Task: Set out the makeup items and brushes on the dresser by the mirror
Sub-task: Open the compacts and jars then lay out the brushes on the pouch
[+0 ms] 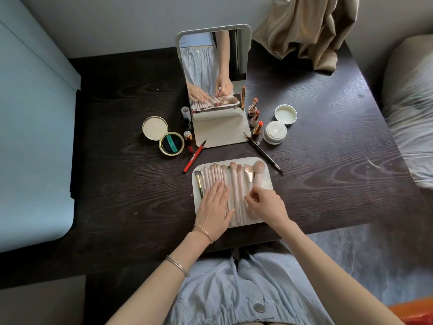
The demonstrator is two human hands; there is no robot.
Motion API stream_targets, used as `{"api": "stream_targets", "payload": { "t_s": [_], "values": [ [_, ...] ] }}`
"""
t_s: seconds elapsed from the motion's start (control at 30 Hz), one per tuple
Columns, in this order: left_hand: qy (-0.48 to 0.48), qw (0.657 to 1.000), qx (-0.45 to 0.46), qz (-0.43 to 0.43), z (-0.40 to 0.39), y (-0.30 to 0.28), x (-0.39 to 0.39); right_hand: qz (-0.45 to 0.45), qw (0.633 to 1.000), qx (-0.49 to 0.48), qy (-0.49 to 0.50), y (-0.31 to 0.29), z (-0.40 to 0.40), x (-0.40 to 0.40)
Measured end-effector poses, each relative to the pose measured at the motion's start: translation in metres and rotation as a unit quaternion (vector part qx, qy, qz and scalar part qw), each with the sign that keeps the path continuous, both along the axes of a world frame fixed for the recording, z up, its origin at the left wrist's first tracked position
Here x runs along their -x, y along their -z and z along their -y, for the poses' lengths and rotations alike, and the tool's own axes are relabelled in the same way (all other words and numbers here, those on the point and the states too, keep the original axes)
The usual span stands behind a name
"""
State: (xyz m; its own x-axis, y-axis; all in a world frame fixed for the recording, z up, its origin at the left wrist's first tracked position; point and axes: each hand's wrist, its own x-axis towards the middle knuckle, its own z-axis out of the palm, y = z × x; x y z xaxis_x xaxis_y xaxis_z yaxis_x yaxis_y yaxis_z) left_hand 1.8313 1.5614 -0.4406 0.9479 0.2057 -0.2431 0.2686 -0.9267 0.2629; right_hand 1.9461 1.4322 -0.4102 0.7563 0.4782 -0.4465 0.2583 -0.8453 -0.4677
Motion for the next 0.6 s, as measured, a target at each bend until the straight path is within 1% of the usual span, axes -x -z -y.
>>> {"api": "stream_targets", "payload": {
  "t_s": [0.1,0.47,0.6],
  "values": [
    [0.009,1.0,0.024,-0.011,0.0008,-0.0007,-0.0009,0.0,1.0,-0.003,-0.005,0.0007,-0.0011,0.0011],
    [0.033,0.999,0.029,-0.028,-0.0027,-0.0005,-0.0056,-0.004,1.0,-0.002,-0.01,0.0008,0.0001,-0.0002],
    [0.021,0.999,0.043,-0.02,-0.0038,-0.0021,-0.0059,-0.007,1.0,0.001,-0.013,0.0004,-0.0002,-0.0005]
  ]
}}
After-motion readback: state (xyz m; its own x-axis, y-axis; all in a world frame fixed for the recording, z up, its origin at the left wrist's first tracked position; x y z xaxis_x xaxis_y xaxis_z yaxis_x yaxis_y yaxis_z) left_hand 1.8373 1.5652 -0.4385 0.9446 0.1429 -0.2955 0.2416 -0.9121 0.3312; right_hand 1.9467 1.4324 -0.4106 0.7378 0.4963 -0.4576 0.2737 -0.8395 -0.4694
